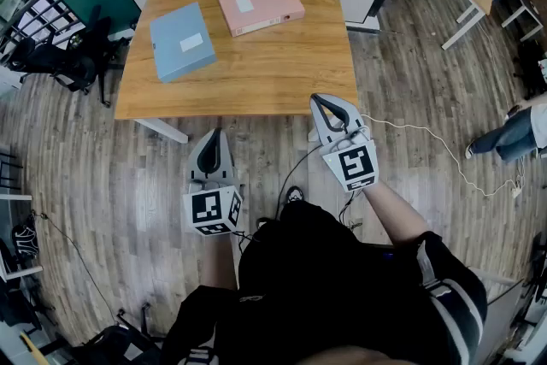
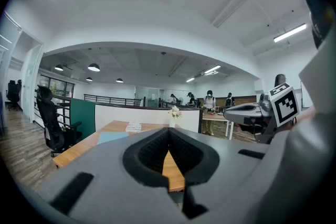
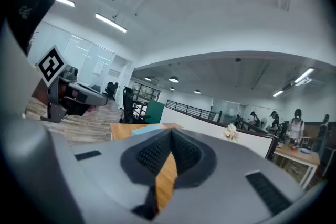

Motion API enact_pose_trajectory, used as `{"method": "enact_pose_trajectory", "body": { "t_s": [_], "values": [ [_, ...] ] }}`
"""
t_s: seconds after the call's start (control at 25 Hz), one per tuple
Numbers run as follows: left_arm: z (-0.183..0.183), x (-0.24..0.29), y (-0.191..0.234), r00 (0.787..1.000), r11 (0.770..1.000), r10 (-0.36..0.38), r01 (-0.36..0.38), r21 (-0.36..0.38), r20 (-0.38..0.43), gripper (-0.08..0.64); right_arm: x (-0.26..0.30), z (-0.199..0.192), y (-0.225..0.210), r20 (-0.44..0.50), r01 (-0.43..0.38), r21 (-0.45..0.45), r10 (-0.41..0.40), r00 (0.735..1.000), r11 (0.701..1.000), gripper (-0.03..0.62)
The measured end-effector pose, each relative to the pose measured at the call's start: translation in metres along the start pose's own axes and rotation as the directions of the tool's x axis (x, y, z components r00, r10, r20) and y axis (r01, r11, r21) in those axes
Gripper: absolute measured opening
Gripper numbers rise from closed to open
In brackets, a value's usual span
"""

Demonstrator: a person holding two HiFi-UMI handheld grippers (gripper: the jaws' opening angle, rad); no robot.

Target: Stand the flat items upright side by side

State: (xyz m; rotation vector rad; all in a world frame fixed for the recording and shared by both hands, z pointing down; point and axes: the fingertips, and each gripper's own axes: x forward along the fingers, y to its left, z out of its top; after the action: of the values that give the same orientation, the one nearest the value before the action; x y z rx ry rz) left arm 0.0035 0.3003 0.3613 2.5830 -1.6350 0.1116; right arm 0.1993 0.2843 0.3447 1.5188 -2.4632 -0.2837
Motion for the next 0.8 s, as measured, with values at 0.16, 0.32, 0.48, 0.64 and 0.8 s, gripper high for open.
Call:
{"method": "enact_pose_trajectory", "body": {
  "t_s": [0.16, 0.32, 0.48, 0.64, 0.8],
  "values": [
    [-0.003, 0.022, -0.008, 1.000, 1.000, 0.003, -0.002, 0.007, -0.020, -0.003, 0.006, -0.011, -0.010, -0.015, -0.035, 0.041, 0.036, 0.999, 0.999, 0.005],
    [-0.009, 0.042, -0.014, 0.999, 1.000, 0.012, -0.012, 0.009, -0.034, -0.003, 0.012, -0.024, -0.017, 0.027, -0.072, 0.072, 0.071, 0.997, 0.995, 0.006],
    [-0.020, 0.065, -0.013, 0.998, 1.000, 0.015, -0.014, 0.009, -0.059, -0.002, 0.028, -0.044, -0.024, 0.001, -0.092, 0.072, 0.092, 0.996, 0.993, 0.006],
    [-0.024, 0.091, -0.001, 0.997, 1.000, 0.012, -0.012, 0.007, -0.078, -0.002, 0.052, -0.052, -0.030, -0.021, -0.108, 0.089, 0.110, 0.994, 0.990, 0.006],
    [-0.034, 0.124, 0.030, 0.995, 1.000, 0.013, -0.014, -0.015, -0.094, -0.002, 0.091, -0.059, -0.031, -0.048, -0.123, 0.110, 0.129, 0.990, 0.986, 0.023]
  ]
}}
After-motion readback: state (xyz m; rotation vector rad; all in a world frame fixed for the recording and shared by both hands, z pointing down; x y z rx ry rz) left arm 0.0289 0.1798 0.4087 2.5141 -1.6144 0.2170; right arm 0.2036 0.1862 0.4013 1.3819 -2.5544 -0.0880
